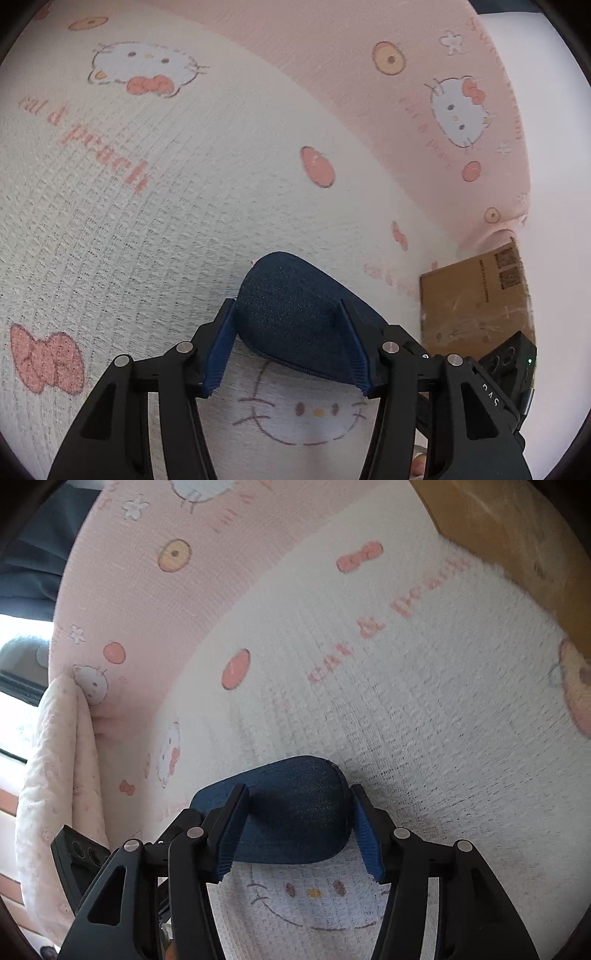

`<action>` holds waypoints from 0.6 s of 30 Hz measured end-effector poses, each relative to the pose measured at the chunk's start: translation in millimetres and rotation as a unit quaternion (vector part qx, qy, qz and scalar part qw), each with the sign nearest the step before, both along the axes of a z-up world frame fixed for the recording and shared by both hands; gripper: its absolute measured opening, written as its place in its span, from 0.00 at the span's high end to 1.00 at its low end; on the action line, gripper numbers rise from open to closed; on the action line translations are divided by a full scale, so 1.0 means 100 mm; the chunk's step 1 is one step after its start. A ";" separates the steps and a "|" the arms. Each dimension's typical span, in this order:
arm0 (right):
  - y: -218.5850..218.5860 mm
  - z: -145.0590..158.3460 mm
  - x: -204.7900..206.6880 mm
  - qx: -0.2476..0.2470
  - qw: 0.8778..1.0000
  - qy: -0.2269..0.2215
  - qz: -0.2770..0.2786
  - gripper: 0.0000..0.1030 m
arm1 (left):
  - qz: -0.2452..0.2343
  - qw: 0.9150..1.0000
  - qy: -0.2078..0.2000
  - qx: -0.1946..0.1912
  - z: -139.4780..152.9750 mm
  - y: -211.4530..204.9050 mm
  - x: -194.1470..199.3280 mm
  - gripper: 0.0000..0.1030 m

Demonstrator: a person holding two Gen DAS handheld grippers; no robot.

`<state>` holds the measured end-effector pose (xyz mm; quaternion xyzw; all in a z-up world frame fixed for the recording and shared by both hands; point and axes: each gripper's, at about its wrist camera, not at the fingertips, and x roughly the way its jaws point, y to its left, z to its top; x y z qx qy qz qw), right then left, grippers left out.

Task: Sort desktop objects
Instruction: 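Lift the glasses case with the right gripper and regrip it across its middle, then carry the glasses case with the right gripper over the cardboard box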

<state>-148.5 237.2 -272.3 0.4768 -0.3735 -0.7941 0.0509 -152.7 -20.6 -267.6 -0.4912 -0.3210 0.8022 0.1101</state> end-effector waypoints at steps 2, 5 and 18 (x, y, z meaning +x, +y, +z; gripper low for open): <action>0.01 0.11 0.01 0.007 1.000 0.008 0.000 0.49 | 0.000 1.000 0.007 0.007 0.07 0.01 0.01 0.44; 0.03 0.36 0.03 0.027 0.999 0.029 0.001 0.49 | 0.000 0.999 0.025 0.022 0.25 0.04 0.02 0.44; 0.40 1.54 0.35 0.055 0.989 0.132 -0.025 0.49 | -0.030 0.989 0.135 0.051 1.31 0.43 0.13 0.44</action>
